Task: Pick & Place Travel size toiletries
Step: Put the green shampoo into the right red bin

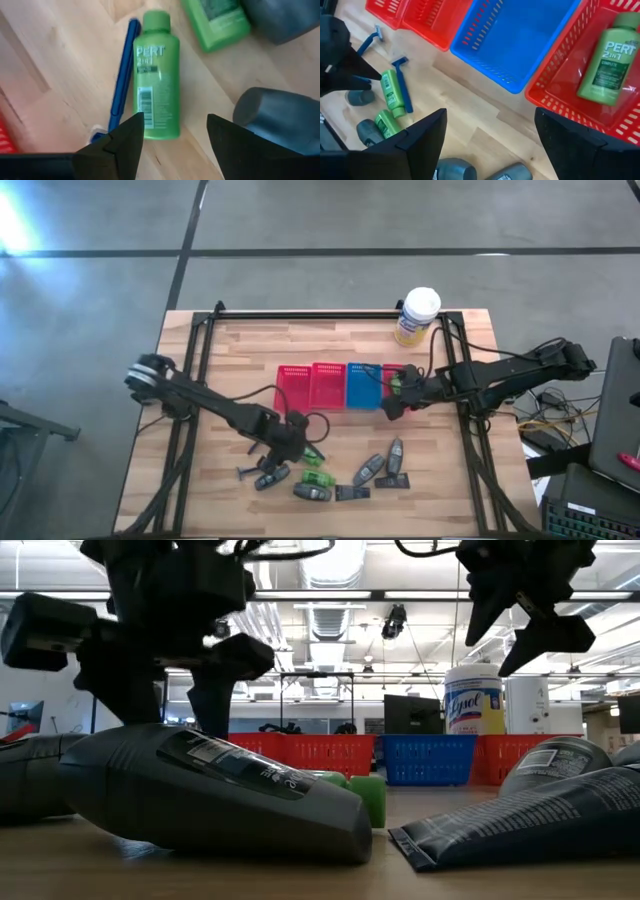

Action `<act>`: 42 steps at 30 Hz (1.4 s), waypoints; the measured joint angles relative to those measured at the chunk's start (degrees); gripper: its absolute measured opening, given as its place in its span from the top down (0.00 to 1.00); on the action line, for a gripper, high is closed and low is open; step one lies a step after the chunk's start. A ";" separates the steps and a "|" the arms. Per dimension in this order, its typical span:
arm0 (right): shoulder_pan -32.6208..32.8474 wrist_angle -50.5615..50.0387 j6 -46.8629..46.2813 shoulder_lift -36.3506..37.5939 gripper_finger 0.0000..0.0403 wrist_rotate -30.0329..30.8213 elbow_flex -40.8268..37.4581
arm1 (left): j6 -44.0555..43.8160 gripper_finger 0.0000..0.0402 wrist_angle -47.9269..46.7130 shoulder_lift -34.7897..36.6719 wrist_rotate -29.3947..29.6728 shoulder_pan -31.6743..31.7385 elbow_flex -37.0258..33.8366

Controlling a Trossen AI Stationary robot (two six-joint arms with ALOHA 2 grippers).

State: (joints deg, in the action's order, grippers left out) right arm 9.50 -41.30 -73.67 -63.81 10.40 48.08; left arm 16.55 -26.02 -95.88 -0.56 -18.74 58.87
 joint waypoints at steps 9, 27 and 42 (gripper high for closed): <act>-0.02 0.28 0.35 0.00 0.30 0.35 -0.28 | -0.48 0.39 0.59 -1.33 -0.20 0.78 -0.02; -0.02 0.30 -1.37 0.00 0.38 1.74 -1.66 | -7.86 0.37 0.43 -7.91 -11.60 2.89 4.39; 0.00 0.94 -1.24 0.00 0.39 1.74 -2.37 | -34.91 0.37 -3.95 -6.99 -14.84 7.29 4.83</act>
State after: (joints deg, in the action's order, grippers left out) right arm 9.50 -40.35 -74.91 -63.81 12.14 45.71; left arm -18.36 -29.97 -102.87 -15.40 -11.45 63.70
